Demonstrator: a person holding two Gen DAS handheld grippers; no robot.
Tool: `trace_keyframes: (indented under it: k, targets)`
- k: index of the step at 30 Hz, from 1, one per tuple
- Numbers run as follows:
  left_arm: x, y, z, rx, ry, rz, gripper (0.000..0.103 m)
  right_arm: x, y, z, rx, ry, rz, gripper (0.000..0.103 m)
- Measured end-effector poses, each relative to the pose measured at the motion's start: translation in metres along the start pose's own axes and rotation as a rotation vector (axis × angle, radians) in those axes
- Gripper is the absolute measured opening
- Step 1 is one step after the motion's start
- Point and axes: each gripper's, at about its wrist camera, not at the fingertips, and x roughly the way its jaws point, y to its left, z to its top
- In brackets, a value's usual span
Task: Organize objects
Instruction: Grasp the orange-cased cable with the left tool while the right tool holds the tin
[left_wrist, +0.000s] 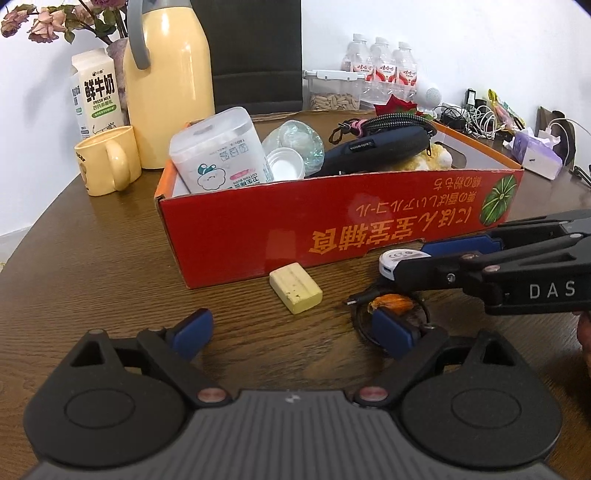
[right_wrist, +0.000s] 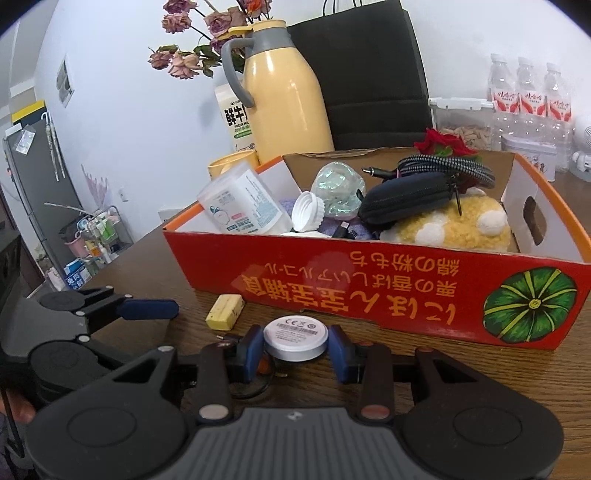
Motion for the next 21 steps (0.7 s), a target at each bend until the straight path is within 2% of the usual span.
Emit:
trace_keyframes:
  k: [21]
  targets:
    - [-0.002,-0.003,-0.002,-0.019,-0.001,0.033,0.095,-0.017,-0.011,-0.008,0.009,-0.038,-0.066,0.037]
